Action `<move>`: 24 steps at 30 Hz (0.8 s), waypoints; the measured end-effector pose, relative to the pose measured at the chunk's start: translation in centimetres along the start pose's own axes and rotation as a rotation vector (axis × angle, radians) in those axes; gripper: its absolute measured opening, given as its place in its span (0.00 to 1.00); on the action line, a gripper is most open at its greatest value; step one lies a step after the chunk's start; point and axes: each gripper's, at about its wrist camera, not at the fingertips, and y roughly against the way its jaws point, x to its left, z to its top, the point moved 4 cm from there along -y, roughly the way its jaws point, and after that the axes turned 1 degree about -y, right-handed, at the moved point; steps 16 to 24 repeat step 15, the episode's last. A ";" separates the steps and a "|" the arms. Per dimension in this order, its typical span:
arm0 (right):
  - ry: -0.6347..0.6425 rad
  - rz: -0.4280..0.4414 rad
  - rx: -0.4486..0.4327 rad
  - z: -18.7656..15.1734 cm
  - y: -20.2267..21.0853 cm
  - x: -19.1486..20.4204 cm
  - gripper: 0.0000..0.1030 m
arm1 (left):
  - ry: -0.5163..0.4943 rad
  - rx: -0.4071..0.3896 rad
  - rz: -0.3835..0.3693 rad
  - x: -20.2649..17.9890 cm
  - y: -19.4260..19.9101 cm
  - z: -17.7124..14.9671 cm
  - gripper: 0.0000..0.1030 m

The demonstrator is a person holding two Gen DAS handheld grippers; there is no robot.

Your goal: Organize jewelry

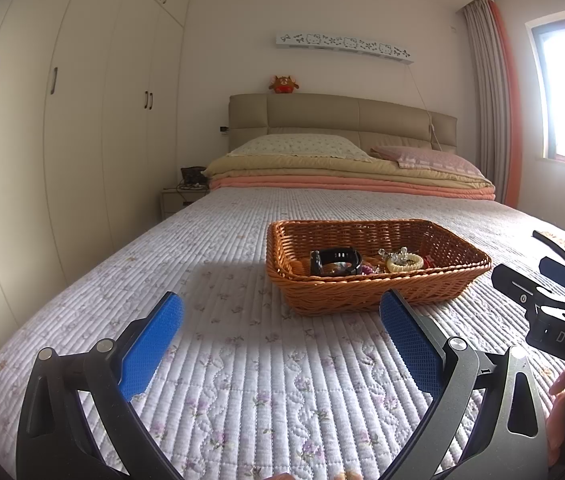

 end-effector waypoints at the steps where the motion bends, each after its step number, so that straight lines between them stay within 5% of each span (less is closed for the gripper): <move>1: 0.000 0.000 0.000 0.0 0.0 0.0 0.92 | -0.001 0.000 0.000 0.0 0.0 0.0 0.93; 24: -0.001 -0.001 0.000 0.0 0.0 0.0 0.92 | 0.057 0.038 -0.016 1.5 -0.6 -0.1 0.93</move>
